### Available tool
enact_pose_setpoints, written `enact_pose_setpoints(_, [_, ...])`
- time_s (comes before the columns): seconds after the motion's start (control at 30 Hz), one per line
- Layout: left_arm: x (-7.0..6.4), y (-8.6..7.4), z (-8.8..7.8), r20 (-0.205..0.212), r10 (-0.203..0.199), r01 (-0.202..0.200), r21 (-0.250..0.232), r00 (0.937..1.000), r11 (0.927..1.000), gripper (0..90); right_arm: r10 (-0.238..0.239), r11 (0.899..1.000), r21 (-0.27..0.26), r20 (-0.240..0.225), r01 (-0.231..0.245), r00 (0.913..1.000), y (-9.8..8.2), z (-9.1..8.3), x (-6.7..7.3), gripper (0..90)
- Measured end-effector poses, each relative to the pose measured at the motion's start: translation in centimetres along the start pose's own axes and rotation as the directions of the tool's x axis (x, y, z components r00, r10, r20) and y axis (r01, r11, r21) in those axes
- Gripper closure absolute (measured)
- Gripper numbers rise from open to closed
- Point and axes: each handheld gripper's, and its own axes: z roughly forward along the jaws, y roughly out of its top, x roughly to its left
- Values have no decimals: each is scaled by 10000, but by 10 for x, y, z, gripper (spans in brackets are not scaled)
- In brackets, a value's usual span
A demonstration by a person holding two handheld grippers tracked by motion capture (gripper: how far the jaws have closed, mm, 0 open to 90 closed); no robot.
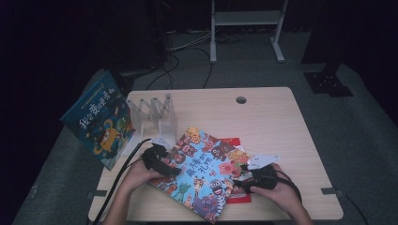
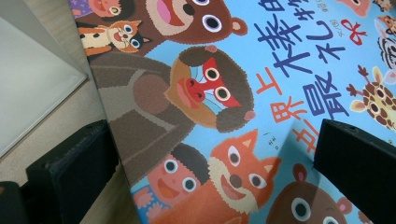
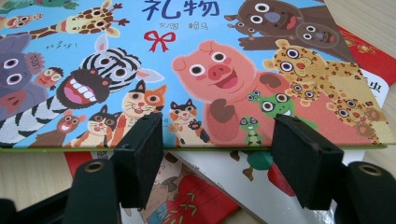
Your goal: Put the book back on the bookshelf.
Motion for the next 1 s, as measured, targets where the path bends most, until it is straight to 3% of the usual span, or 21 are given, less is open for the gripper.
enact_pose_setpoints(0.27, [-2,6,-3,-93,-320,320,21,9994,9995,0,75,10000,36,36,-75,10000,0,1,0,332])
enact_pose_setpoints(0.57, [-6,19,-23,-234,86,-96,-462,9997,9989,5,191,9998,96,141,-192,9997,2,3,2,332])
enact_pose_setpoints(0.7, [-11,29,-35,-424,543,-547,-93,9976,9985,46,168,9997,153,135,-170,9998,5,5,3,331])
enact_pose_setpoints(0.97, [-21,53,-57,-608,1041,-1058,-250,9927,9941,57,308,9991,286,260,-315,9992,9,8,5,331])
enact_pose_setpoints(1.0, [-22,56,-61,-657,1149,-1167,-229,9912,9929,89,239,9991,351,313,-250,9992,11,9,5,330])
